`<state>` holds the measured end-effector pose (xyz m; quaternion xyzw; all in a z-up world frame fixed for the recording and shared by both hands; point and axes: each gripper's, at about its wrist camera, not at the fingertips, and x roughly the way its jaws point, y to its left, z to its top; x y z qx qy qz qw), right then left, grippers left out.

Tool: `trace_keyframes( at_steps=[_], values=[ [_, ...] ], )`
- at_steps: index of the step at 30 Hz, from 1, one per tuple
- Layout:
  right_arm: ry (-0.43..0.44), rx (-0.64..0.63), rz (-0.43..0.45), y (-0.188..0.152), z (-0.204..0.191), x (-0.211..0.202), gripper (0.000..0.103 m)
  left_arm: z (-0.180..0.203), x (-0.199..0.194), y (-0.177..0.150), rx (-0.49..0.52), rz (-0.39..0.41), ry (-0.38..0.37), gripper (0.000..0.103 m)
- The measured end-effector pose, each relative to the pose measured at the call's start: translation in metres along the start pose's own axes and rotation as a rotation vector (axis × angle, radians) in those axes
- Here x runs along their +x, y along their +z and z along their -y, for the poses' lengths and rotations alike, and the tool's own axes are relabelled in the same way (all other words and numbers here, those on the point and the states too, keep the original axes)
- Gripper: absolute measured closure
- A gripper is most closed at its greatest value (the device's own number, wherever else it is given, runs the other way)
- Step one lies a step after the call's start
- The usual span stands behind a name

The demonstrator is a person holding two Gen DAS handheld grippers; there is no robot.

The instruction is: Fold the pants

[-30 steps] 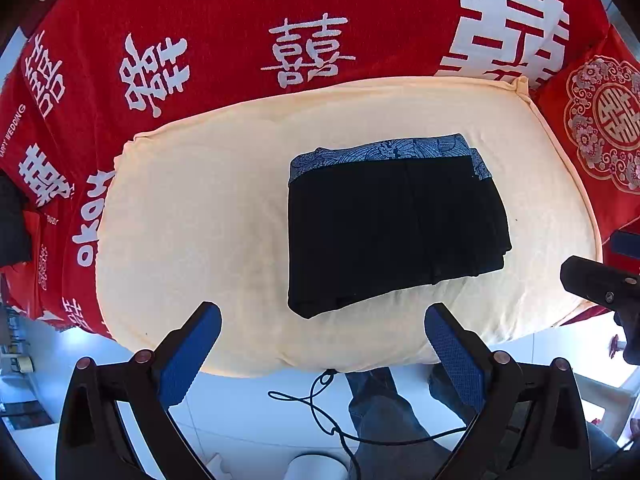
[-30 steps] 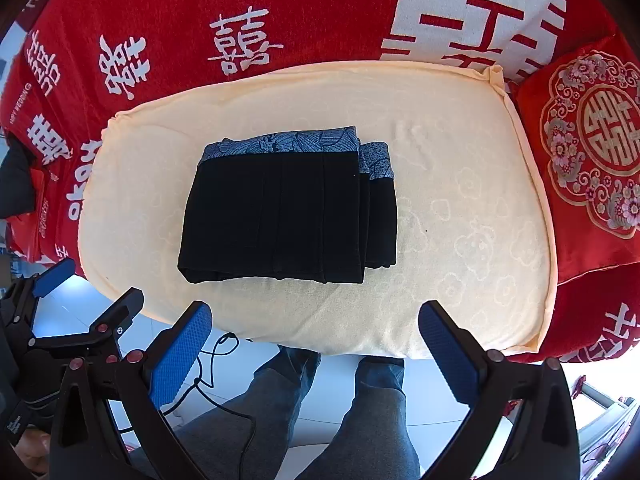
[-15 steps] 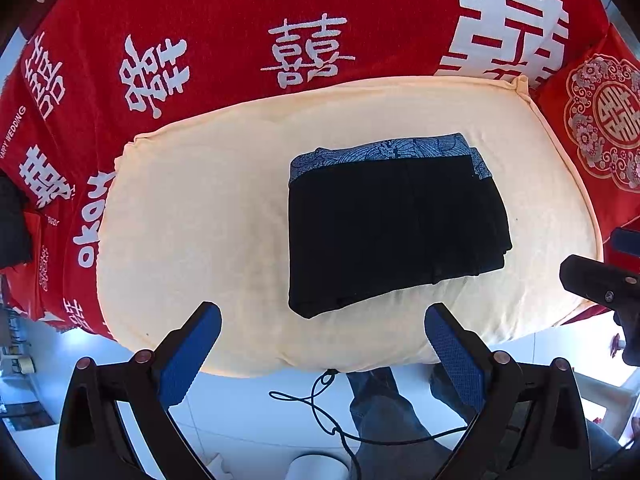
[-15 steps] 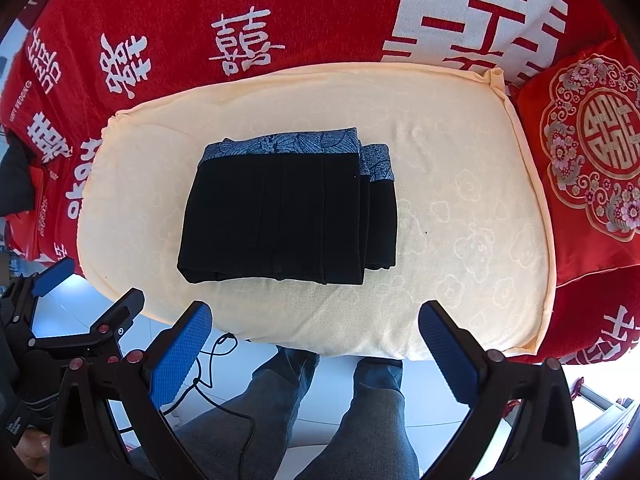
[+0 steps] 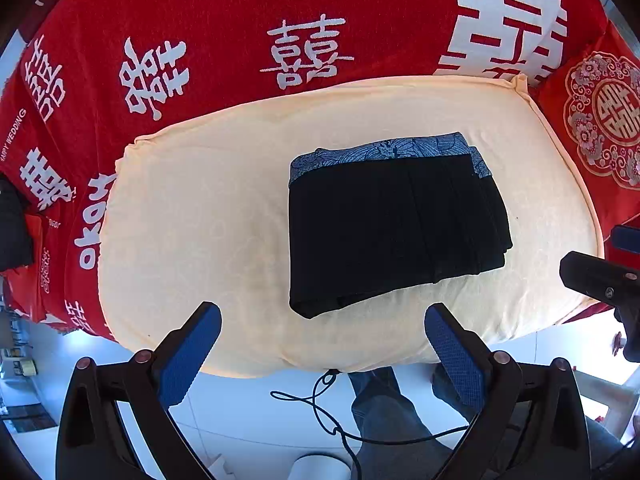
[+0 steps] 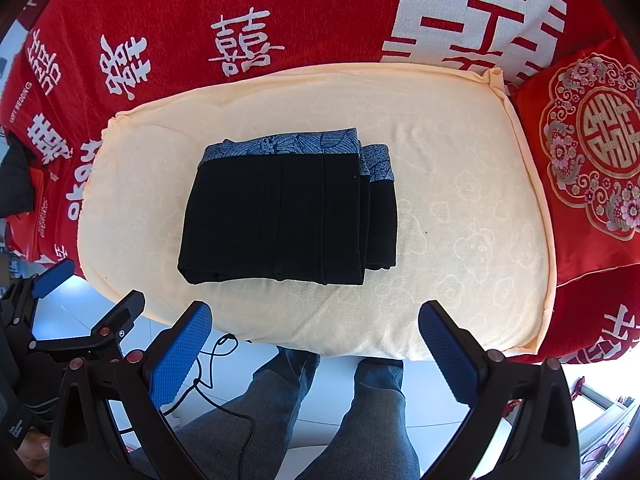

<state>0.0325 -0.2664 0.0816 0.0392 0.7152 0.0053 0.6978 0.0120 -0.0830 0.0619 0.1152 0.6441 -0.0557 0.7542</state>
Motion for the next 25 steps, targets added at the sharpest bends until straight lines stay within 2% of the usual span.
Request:
trace_keyframes(
  at_steps=[25],
  values=[
    [-0.001,-0.001,-0.001,0.0013,0.0009,-0.0004,0.0,0.0005,-0.0008,-0.0011,0.014,0.016,-0.018,0.001]
  ],
)
